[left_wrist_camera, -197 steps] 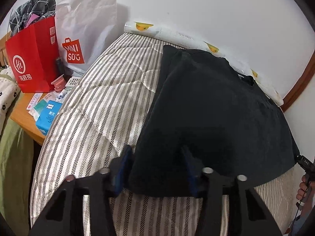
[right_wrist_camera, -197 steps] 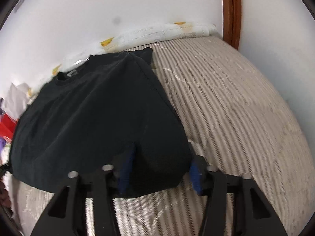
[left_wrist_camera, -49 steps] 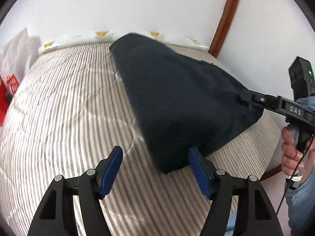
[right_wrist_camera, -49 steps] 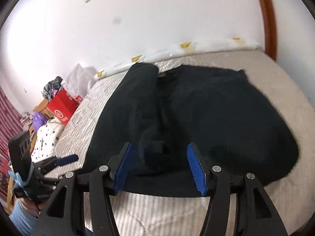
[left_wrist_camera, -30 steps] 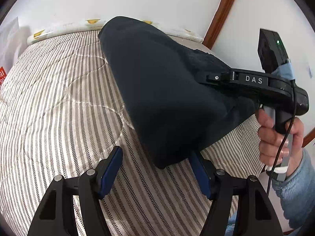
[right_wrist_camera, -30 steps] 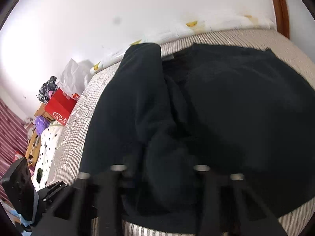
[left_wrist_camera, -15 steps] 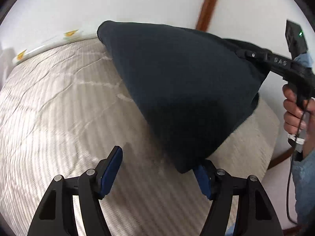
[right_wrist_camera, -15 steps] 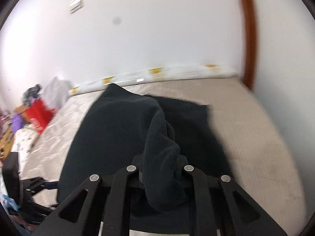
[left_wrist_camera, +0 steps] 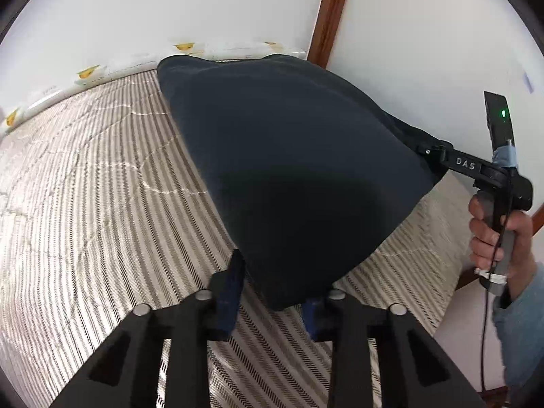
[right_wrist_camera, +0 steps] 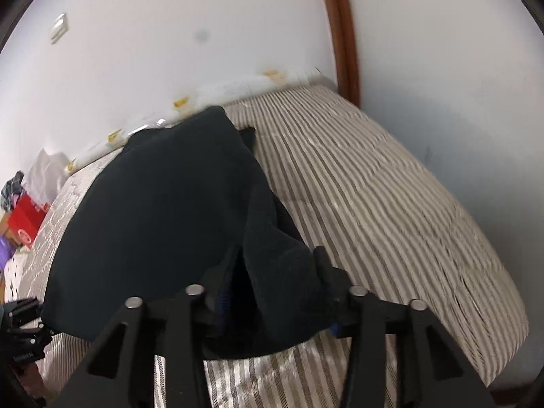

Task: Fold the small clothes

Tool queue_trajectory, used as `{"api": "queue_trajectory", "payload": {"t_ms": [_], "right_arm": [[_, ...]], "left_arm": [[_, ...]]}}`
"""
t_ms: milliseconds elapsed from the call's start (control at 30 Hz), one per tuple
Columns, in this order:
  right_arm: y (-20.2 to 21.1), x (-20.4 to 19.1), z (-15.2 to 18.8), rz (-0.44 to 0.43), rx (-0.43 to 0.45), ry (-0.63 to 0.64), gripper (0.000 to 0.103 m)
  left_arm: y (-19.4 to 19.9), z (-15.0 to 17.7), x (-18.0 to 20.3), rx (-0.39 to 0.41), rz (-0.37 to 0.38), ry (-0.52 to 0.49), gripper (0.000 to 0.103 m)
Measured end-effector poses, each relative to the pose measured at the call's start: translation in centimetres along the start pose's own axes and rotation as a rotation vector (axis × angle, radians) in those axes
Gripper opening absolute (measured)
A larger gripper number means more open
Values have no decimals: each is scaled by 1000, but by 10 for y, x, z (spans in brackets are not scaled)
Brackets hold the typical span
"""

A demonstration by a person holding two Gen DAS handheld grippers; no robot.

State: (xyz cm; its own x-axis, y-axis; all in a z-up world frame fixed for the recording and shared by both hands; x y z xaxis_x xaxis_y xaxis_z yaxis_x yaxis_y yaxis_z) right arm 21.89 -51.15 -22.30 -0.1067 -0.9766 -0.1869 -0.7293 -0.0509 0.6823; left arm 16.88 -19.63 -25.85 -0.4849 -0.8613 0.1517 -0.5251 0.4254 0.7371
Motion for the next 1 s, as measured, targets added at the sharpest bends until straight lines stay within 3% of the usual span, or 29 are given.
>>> {"api": "queue_trajectory", "payload": {"t_ms": [67,100,133,167,333,467,700,833,1000], "right_arm": [[-3,1,5,-13,-19,-28,43],[-2,0,5,-9,-20,-24,37],[-2,-4,5,-21,-23,-16,21],[-2,-13,3,-39,-24,-7,19],[-6,-45,3,5,-18,61,18],[-10,-79,6,-71,-38,38,17],[-20,-169,19,-173,-60,105,17],[-17,-211,32,-221,-58,168,17],[-5,-218,43,-223,-25,243,18]], "left_arm": [[9,4,-5,23,1,1,18],[12,4,-7,29,11,12,18],[16,5,-10,33,23,26,17],[19,4,-12,41,23,35,16],[40,2,-35,86,-19,69,14],[60,9,-68,99,-48,116,14],[107,34,-142,115,-148,213,13],[120,51,-172,102,-160,282,14],[111,60,-176,82,-157,304,14]]}}
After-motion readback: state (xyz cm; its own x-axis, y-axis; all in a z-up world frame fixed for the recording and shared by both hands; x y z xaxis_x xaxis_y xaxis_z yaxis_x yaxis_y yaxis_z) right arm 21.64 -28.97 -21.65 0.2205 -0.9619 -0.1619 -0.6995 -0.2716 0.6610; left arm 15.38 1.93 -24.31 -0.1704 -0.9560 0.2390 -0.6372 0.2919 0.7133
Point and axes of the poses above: each gripper's, at about its wrist camera, not at the fingertips, and y roughly against the way its jaws point, x to its right, z to its underside, the point moved 8 cm from there along -y, roughly the way its jaws point, and after that the axes turned 4 degrees about x, right-handed, at the moved point
